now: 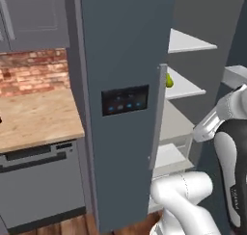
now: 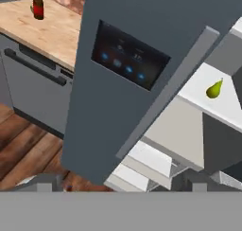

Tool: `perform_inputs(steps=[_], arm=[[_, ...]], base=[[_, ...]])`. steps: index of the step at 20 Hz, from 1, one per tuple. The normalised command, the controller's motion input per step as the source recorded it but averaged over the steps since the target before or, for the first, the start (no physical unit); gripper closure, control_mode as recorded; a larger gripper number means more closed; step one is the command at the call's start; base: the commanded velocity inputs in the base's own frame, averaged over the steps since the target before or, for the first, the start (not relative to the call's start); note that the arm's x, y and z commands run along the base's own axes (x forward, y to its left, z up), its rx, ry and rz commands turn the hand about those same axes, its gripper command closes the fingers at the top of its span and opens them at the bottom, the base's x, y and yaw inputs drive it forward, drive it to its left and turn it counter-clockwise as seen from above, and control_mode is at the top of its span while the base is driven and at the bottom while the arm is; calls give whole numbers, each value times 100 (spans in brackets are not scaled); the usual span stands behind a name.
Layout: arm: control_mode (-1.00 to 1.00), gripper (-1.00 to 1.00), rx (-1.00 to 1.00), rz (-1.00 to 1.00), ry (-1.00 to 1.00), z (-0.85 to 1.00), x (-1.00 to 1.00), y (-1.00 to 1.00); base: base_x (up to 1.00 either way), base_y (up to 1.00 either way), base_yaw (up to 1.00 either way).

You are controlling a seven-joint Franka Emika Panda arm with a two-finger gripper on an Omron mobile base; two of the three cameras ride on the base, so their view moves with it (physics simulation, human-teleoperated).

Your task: Place the beer on the top shelf of the fridge to keep it out of children's reach, and place the pear and garlic on lower shelves for easy access.

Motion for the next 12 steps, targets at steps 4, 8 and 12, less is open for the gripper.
perform_inputs(steps=[4, 8, 12], arm=[[100, -100, 0, 0, 0, 0, 0, 0], [100, -100, 0, 0, 0, 0, 0, 0], [100, -100, 0, 0, 0, 0, 0, 0]], base=[[-5, 100, 33], [4, 100, 34], [46, 100, 21]])
